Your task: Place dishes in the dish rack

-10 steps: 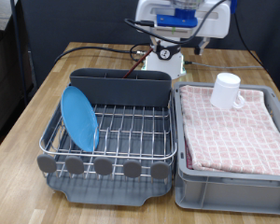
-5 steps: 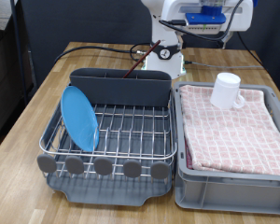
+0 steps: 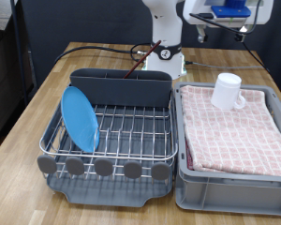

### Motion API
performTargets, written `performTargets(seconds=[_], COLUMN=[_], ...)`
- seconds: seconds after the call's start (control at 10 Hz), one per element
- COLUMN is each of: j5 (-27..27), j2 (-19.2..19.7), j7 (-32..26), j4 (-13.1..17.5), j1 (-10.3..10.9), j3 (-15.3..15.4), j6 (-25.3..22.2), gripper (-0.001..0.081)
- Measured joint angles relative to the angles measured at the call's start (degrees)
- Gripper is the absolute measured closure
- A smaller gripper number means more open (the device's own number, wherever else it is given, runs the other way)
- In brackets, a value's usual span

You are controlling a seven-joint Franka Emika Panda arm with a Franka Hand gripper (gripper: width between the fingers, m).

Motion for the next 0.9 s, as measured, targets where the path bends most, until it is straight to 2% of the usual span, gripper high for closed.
performTargets(seconds=[0.5, 0.7, 0.9], j5=[0.8, 3.2, 5.9], j2=[2.1, 3.0, 4.9], j7=[0.2, -0.5, -2.8], j4=[1.5, 2.4, 3.9], j1=[3.1, 4.2, 4.9], j3=[3.3, 3.5, 3.5], j6=[-0.9, -1.6, -4.4], gripper=[0.0004, 0.0004, 0.0004])
